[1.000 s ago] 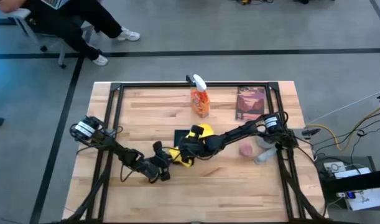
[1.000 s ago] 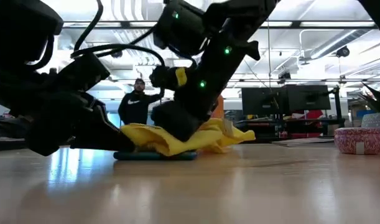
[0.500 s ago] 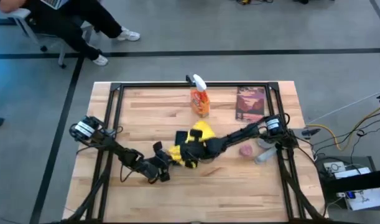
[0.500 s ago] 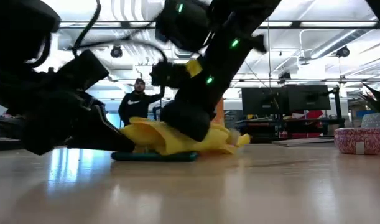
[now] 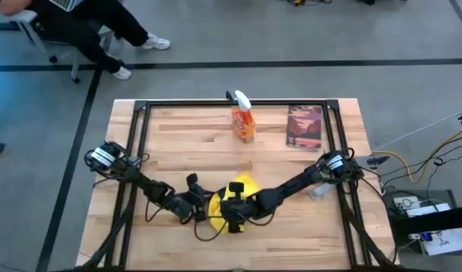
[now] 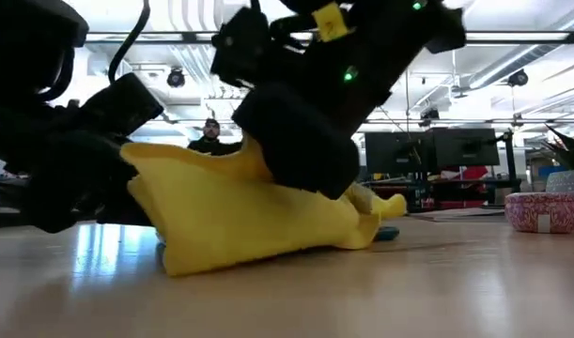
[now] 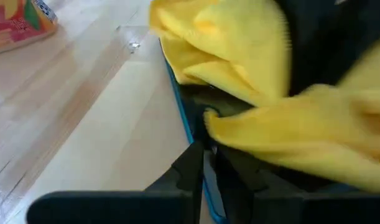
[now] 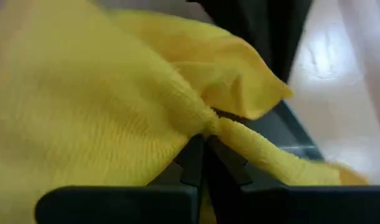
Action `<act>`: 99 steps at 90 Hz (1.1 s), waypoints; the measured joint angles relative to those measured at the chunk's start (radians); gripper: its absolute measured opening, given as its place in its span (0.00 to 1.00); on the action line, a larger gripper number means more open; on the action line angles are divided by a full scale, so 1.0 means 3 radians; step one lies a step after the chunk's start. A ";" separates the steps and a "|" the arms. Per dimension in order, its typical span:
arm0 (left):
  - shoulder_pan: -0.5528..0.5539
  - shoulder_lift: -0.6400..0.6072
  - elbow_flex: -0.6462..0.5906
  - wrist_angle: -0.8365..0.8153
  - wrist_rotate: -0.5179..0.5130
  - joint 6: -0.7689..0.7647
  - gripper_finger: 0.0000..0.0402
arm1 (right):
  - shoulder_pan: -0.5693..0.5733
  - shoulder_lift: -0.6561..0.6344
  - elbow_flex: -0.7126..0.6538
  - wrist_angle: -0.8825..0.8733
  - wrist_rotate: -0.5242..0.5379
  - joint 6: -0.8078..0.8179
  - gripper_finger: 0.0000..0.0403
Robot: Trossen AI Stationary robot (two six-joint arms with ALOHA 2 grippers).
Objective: Apply microfiber cloth
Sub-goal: Wipe the front and back of the tablet with the yellow microfiber cloth
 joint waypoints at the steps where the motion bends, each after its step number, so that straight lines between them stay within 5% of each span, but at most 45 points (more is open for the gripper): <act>1: 0.0000 0.0000 0.0000 0.0001 0.0000 0.0000 0.07 | 0.0006 0.0000 0.0000 0.0000 0.0026 0.0019 0.00; 23: 0.0000 0.0000 -0.0001 -0.0008 0.0019 -0.0001 0.07 | 0.0052 -0.0069 -0.0231 0.0032 0.0617 0.0361 0.00; 54: -0.0003 0.0000 -0.0001 -0.0023 0.0045 -0.0003 0.07 | -0.0011 -0.0749 -0.1094 0.0549 0.1117 0.0555 0.00; 73: -0.0004 0.0000 -0.0001 -0.0022 0.0044 -0.0003 0.07 | -0.0122 -0.0884 -0.1532 0.1446 0.0997 0.0494 0.00; 99: -0.0006 0.0000 -0.0001 -0.0007 0.0042 -0.0003 0.07 | -0.0157 -0.0253 -0.1391 0.2309 0.0532 0.0299 0.00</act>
